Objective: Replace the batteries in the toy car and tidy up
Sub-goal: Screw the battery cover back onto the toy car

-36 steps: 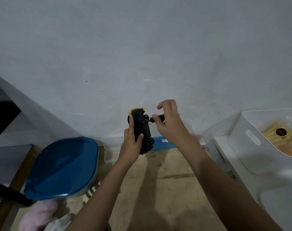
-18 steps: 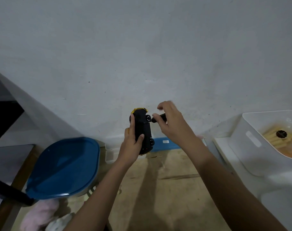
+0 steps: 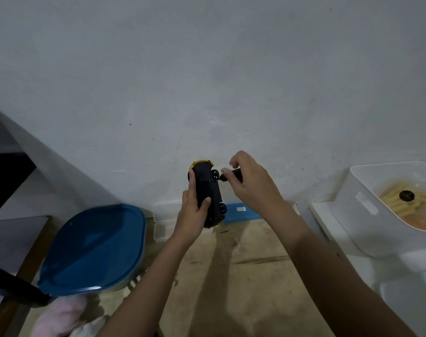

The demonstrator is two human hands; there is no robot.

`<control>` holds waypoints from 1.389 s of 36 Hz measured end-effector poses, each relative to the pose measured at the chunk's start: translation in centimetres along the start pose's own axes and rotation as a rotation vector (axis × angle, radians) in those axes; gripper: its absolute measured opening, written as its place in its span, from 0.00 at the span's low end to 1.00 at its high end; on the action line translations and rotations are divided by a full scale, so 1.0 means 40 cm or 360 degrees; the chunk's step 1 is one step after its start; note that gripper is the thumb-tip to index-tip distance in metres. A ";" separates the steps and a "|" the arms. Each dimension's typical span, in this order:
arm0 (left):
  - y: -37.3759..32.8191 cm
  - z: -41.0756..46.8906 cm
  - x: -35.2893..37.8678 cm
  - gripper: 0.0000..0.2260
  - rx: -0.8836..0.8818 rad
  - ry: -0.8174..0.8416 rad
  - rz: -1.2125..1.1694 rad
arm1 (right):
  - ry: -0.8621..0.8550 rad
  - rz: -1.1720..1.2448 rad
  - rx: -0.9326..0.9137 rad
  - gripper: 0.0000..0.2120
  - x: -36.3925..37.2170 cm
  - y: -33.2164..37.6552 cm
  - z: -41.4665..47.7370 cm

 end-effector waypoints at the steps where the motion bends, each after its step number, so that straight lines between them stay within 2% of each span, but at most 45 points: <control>1: 0.000 0.001 0.000 0.32 0.0003 0.0001 0.0001 | 0.0011 0.0037 -0.0040 0.10 0.000 0.001 0.000; 4: 0.010 0.004 -0.002 0.32 -0.0003 0.0005 0.0016 | 0.0114 0.0079 -0.0066 0.09 0.002 -0.003 0.004; 7: 0.011 0.004 0.000 0.32 -0.0014 0.0009 -0.0001 | 0.0017 0.0020 -0.0004 0.12 -0.006 0.000 0.006; 9: 0.007 0.005 0.003 0.32 -0.0009 0.0027 0.0007 | -0.0001 0.0048 -0.0010 0.10 -0.004 0.001 0.008; 13: 0.012 0.009 -0.001 0.33 0.0001 0.0014 -0.0005 | 0.0129 0.0046 -0.0110 0.07 0.008 -0.001 0.010; 18: 0.005 0.005 -0.001 0.32 -0.0011 0.0025 0.0002 | 0.0037 -0.0008 0.0110 0.13 0.001 0.000 0.013; 22: 0.008 0.008 -0.004 0.32 0.0008 0.0017 0.0001 | 0.0121 0.0055 -0.0069 0.07 -0.001 0.006 0.016; 26: 0.013 0.006 0.000 0.32 -0.0004 0.0053 0.0009 | 0.0075 -0.0045 0.0045 0.11 -0.008 -0.001 0.023; 31: 0.004 0.007 -0.005 0.33 -0.0011 0.0005 0.0005 | 0.0197 0.0039 -0.0113 0.07 -0.007 0.004 0.012; 34: 0.002 0.006 -0.009 0.33 -0.0007 0.0008 0.0022 | 0.0164 -0.0017 -0.0001 0.09 -0.004 -0.001 0.015; 37: -0.012 0.001 -0.004 0.33 -0.0002 0.0014 0.0060 | 0.0042 -0.0040 0.0126 0.13 -0.006 -0.014 0.017; 41: -0.022 -0.008 -0.013 0.33 -0.0007 -0.0016 0.0170 | 0.0114 0.0159 0.0092 0.06 -0.005 -0.024 0.016; 43: -0.029 -0.011 -0.016 0.33 -0.0019 -0.0028 0.0275 | 0.0140 0.0184 0.0079 0.07 -0.005 -0.029 0.016; 50: -0.030 -0.017 -0.018 0.35 -0.0012 -0.0044 0.0566 | 0.0105 0.0010 0.0056 0.07 0.005 -0.037 0.009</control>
Point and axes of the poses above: each hand's wrist, its own z-axis towards the middle knuckle, its own x-axis out of the palm, y = z × x, the point moved 3 cm from there along z, towards the middle knuckle, and after that the axes turned 13 degrees about y, right-handed, at the moved point
